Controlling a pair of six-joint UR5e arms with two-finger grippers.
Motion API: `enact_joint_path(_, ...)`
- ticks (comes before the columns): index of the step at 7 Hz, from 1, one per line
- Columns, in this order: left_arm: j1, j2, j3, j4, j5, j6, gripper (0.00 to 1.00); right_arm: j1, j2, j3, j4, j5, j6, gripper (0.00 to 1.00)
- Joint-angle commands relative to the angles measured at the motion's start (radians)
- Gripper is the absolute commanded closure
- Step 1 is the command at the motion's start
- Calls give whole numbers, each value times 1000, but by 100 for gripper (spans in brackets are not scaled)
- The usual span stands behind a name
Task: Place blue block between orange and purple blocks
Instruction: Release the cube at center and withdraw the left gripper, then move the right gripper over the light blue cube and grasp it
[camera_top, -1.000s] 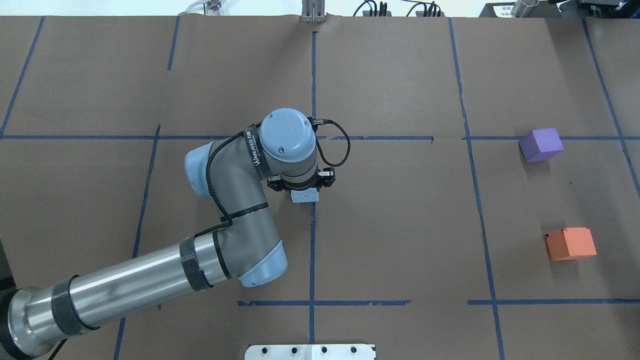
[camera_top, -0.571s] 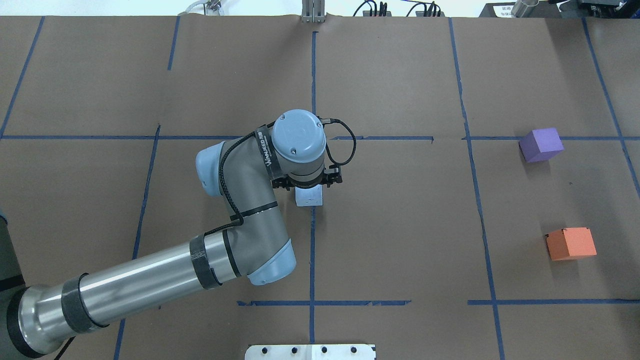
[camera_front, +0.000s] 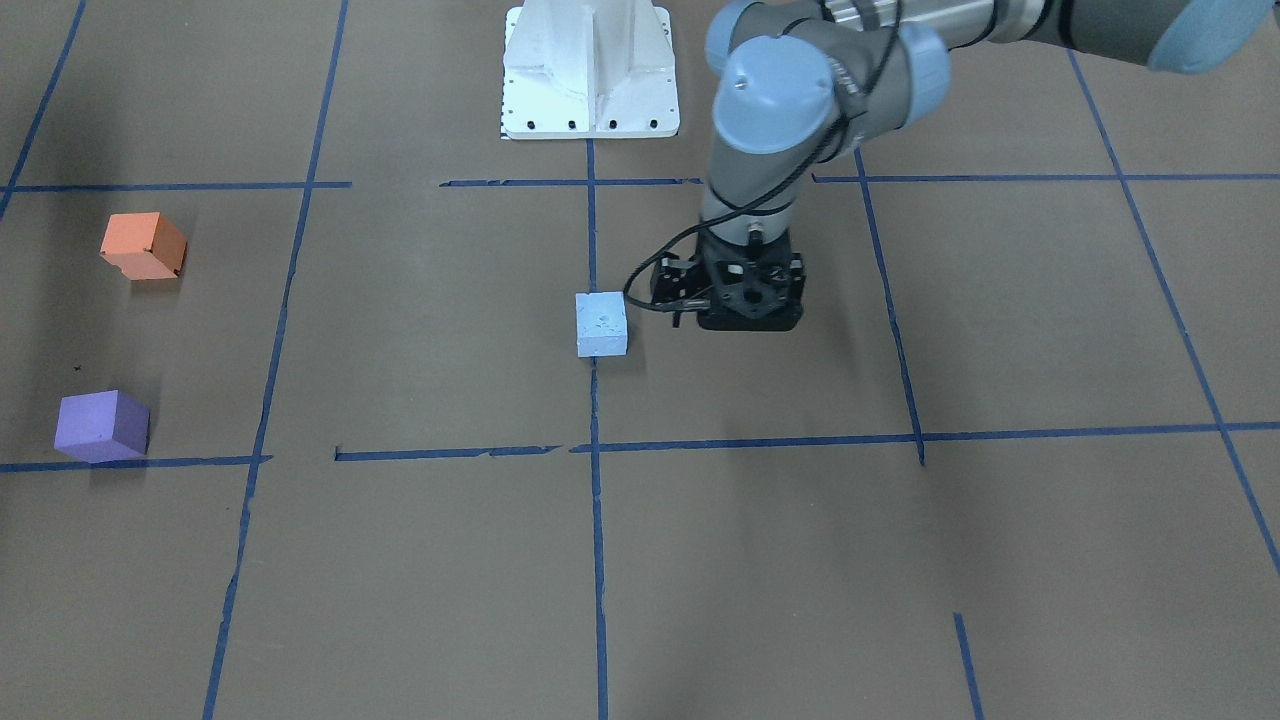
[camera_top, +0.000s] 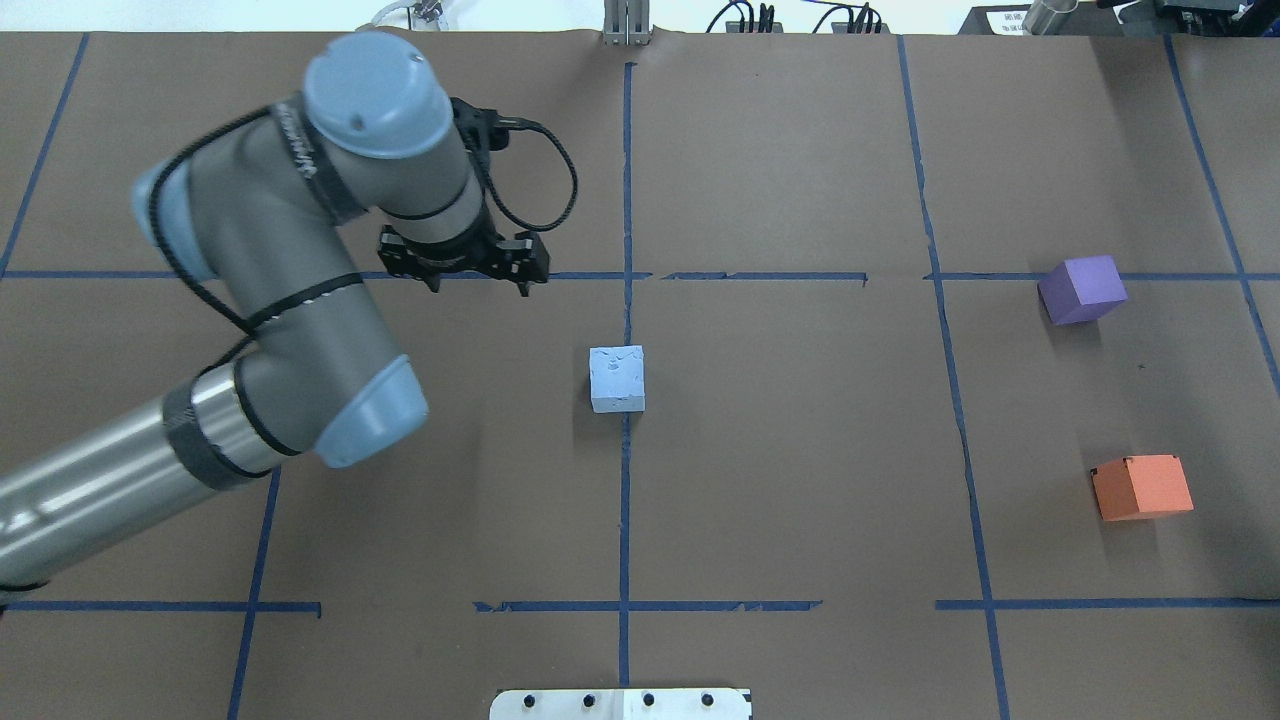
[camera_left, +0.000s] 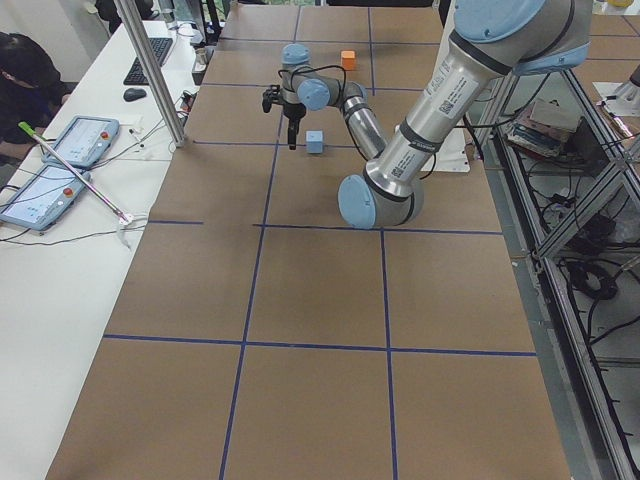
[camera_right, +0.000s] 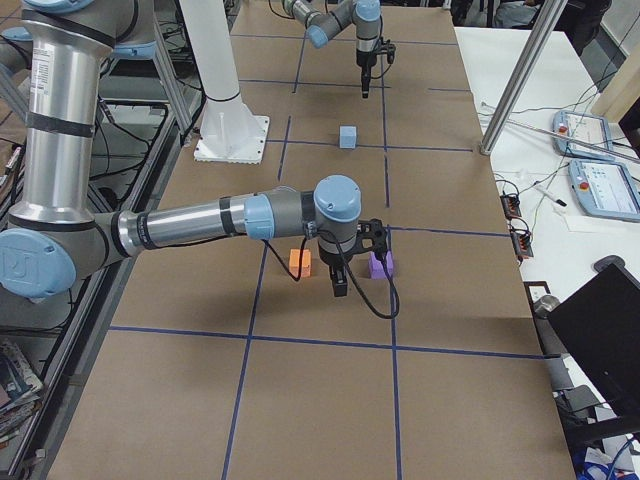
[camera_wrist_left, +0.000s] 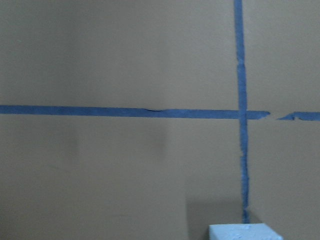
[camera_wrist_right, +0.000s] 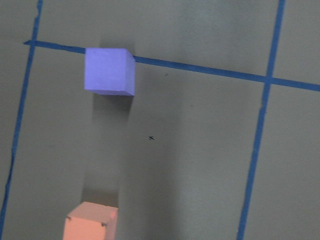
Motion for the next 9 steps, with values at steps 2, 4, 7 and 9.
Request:
enact_joint_path(2,-253,292,-123,7,-171,372,0,-225,183,67,-1,-5,405,0)
enact_joint_path(4,-405,409,-117,18,-215,614,0,-469,384,61,-6,-143,730,0)
enact_joint_path(7,-451,437,-125,18,-262,654,0,-810,754,-129,-9,-399,1136,0)
enact_joint_path(9,-451,438,-125,18,-261,652,0,-885,921,-305,-9,-479,1210,0)
